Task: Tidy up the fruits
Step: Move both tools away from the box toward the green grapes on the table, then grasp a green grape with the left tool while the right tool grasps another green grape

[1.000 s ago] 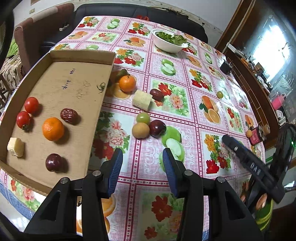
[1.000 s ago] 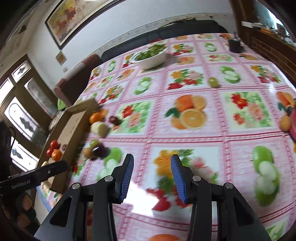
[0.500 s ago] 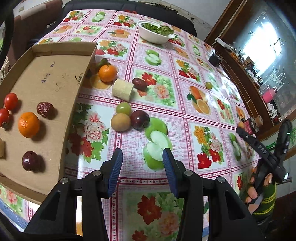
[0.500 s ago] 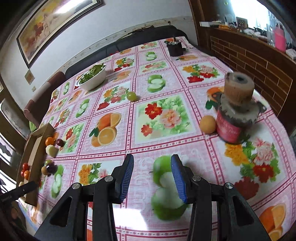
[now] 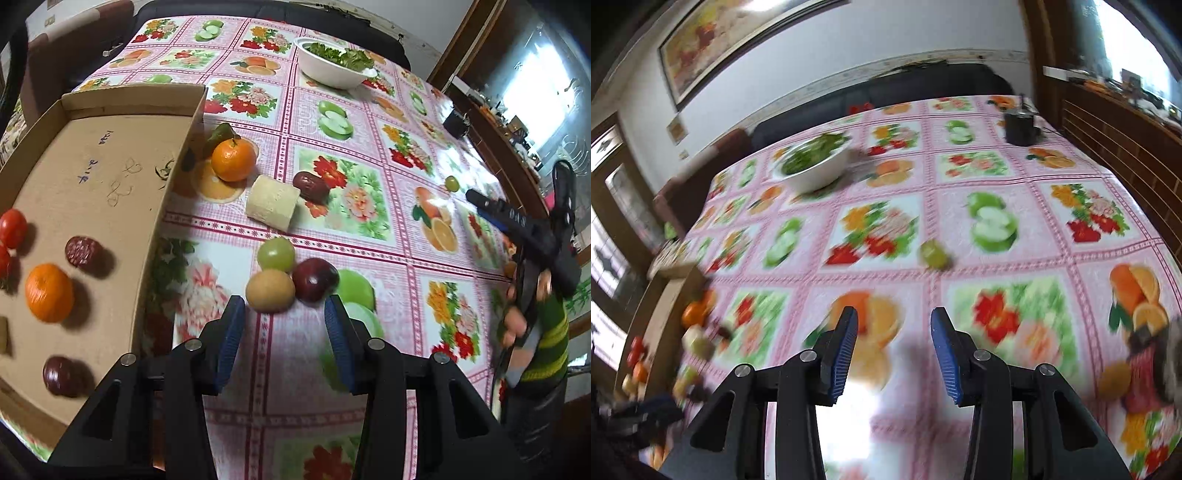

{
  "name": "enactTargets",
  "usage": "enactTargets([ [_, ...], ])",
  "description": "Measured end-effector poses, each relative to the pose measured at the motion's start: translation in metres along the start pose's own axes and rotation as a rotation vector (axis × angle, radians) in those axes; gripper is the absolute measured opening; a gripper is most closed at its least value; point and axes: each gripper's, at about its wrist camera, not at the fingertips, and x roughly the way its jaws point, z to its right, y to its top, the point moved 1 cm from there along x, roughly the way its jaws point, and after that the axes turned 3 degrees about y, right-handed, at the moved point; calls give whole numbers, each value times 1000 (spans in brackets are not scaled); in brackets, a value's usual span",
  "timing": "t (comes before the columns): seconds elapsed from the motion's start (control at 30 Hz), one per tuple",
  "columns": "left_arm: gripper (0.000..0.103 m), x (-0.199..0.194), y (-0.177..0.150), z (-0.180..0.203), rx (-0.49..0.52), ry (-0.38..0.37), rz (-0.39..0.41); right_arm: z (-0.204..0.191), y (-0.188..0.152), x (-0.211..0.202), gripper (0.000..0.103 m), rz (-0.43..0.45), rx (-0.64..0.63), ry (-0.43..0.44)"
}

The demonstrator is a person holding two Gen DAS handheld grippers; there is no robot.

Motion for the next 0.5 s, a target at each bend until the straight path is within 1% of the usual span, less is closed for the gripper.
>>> enactTargets([
  [0.07, 45, 4, 2, -1, -2, -32, -1, 13, 9, 10, 45, 0, 34, -32],
  [0.2, 45, 6, 5, 3, 16, -58, 19, 29, 24, 30, 45, -9, 63, -46],
  [0.27, 45, 6, 5, 5, 24, -63, 25, 33, 27, 40, 46, -18, 74, -30],
  [0.3, 45, 6, 4, 7, 29, -63, 30, 33, 29, 42, 45, -9, 75, -12],
  [0.37, 44, 6, 3, 8, 33, -61, 32, 30, 32, 45, 44, -6, 57, -6],
  [0.43, 43, 4, 1, 7, 38, -53, 37, 26, 30, 48, 42, -35, 51, 21],
  [0.5, 41, 3, -1, 4, 31, -57, 37, 18, 25, 47, 41, -46, 10, 14],
])
